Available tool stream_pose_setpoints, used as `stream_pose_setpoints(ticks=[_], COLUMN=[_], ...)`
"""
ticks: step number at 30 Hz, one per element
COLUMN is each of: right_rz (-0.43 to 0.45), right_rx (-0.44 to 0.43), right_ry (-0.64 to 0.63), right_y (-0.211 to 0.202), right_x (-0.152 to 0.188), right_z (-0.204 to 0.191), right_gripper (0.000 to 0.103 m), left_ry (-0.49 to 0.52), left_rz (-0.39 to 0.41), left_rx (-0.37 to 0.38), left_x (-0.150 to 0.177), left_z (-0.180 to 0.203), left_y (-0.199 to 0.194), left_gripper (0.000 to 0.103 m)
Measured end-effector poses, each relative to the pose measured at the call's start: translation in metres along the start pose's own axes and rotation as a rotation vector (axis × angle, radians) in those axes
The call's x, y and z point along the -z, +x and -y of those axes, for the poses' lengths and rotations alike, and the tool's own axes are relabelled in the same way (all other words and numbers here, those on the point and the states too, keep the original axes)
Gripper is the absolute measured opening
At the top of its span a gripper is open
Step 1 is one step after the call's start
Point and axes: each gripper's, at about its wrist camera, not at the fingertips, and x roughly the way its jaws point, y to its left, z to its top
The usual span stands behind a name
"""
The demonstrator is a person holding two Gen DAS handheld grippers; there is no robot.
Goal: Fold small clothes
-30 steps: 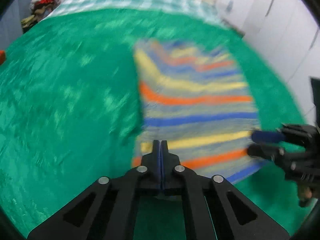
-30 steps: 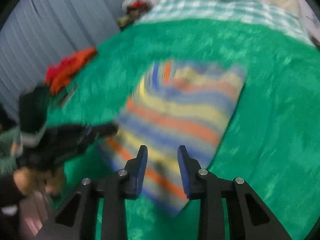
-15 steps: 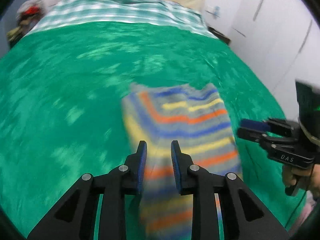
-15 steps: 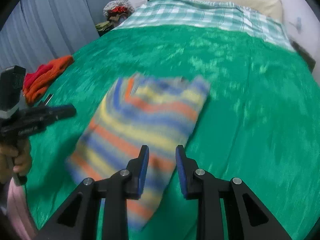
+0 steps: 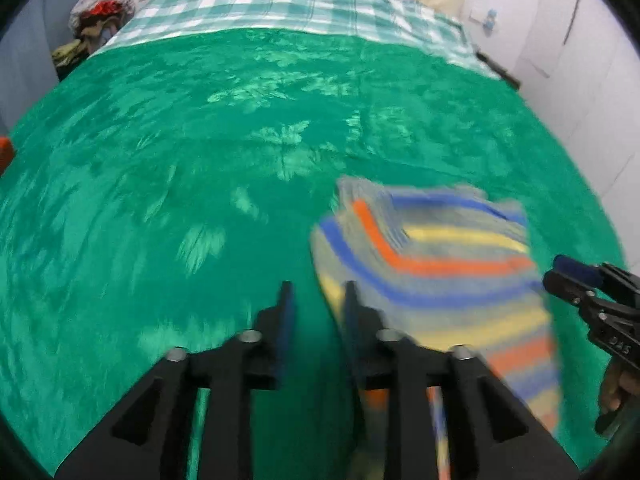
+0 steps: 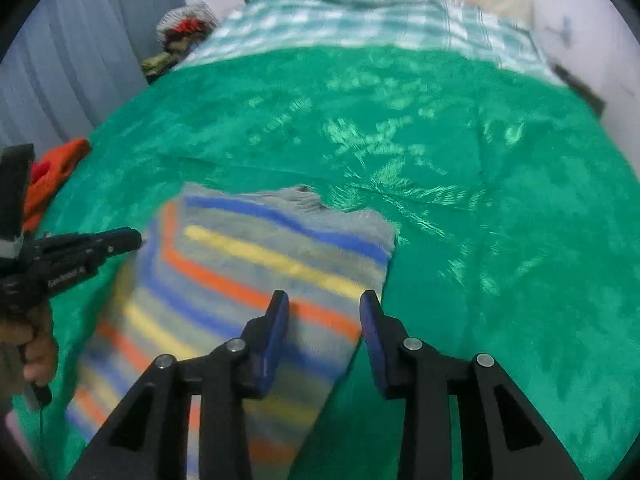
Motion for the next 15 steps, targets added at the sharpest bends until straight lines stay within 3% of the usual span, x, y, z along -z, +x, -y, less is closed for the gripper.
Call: stream_pose_setpoints(ticks=[1,2,4,7,10,11,12,13,15], right_rz=[0.003,-0.002,-0.019,-0.078,-0.223,-0.22,-0.206,-0.189,-0.138], right_rx=[-0.001,-0.013,-0.054,-0.115,-0.063,-0.047,-0.035,-0.019,0.016], right_ry=[-0.021,-0.038,-0.054,-0.064,-0.054,-0.029,-0.012,0.006,0.039], right_y=[-0.016,-0.03,-0.052,-0.066,-0.057,-0.066,-0.076,-0.092,-0.128], right_x=[0.009,0.019,0.043,0.089,0.147,0.157,0.162,0.168,0.176], right_z=[-0.007,-0.015,-0.029,-0.045,-0.048,-0.046,-0.046,-0.047,-0.05], right_gripper=[0.036,0.036,0.036,0.037,0.037,0.037,0.04,0.045,0.085], left_ry=[0.004,0.012,0.058,0.091,0.05,0.05,0.055,0.061,0.074], left_rz=[0.004,0.008,-0.032,-0.14,-0.109,-0.088,-0.04,0.001,0.088], left_rx=[0.016,0.022,0.016,-0.081,-0.157,-0.168,-0.161,-0.157,-0.172], left_x=[0.01,0.018,0.049,0.085,0.089,0.089,0.088,0.089,0.091], left_z=[0.001,0.005,0.018,0.016,0.014,0.016,0.022,0.028,0.045], left_y=[-0.008,-0.015,-0.018,-0.001,-0.03,-0.042,-0.064,-0.081,-0.12], left_gripper=[0.061,0.065,0.067,0.059,0.068,0.072,0.084,0.098,0.102])
